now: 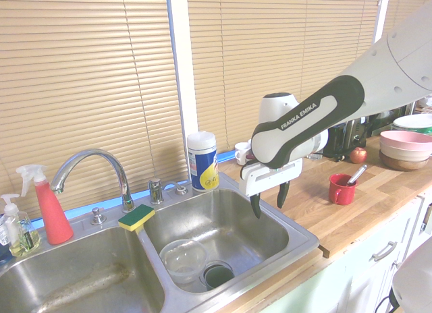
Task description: Put the spoon into the sink
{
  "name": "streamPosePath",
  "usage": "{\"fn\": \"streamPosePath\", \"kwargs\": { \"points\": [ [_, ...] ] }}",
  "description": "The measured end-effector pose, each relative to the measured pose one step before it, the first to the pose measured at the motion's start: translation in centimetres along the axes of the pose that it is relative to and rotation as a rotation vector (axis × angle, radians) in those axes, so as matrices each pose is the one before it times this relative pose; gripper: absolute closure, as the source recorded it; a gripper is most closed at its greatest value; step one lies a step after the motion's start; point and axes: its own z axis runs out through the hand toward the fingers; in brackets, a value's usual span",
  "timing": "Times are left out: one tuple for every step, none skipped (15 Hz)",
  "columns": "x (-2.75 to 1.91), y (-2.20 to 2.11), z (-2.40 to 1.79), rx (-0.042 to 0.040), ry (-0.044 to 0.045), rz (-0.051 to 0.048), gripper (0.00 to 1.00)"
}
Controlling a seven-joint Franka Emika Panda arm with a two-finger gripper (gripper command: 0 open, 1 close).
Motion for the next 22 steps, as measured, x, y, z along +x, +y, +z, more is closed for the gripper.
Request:
{"fn": "streamPosePath", "kwargs": {
  "points": [
    [0.023, -0.033, 0.017, -0.00017, -0.00039, 0.00170, 0.00],
    [0.114, -0.148, -0.112, 0.00205, 0.00135, 0.00481, 0.00],
    [0.144, -0.155, -0.234, 0.00634, 0.00595, 0.00078, 0.00],
    [0.186, -0.193, -0.375, 0.01298, 0.01309, -0.00057, 0.00],
    [0.208, -0.200, -0.559, 0.01932, 0.01886, 0.00002, 0.00],
    [0.248, -0.150, -0.712, 0.02237, 0.02126, 0.00025, 0.00],
    [0.271, -0.013, -0.894, 0.02439, 0.02364, -0.00140, 0.00],
    [0.340, 0.042, -1.191, 0.02996, 0.02943, -0.00449, 0.00],
    [0.326, 0.051, -1.294, 0.03061, 0.03087, -0.00690, 0.00],
    [0.213, 0.110, -1.327, 0.02570, 0.02742, -0.00519, 0.00],
    [0.145, 0.265, -1.296, 0.02289, 0.02563, -0.00261, 0.00],
    [0.225, 0.467, -1.074, 0.02115, 0.02457, 0.00077, 0.00],
    [0.476, 0.676, -0.959, 0.01454, 0.02020, 0.00537, 0.00],
    [0.731, 0.718, -0.862, 0.01104, 0.01852, 0.00796, 0.00],
    [1.032, 0.916, -0.723, 0.01243, 0.02097, 0.01209, 0.00],
    [1.073, 0.949, -0.527, 0.01039, 0.02141, 0.01317, 0.00],
    [1.039, 0.876, -0.471, 0.01094, 0.02531, 0.01518, 0.00],
    [1.062, 1.010, -0.390, 0.00624, 0.02491, 0.01173, 0.00],
    [0.854, 1.100, -0.227, -0.00402, 0.01831, 0.00686, 0.00],
    [0.809, 1.411, 0.023, -0.01278, 0.00861, 0.00756, 0.00],
    [0.848, 1.626, 0.107, -0.01299, 0.00429, 0.00420, 0.00],
    [0.834, 1.689, 0.162, -0.01178, 0.00065, 0.00291, 0.00]
  ]
}}
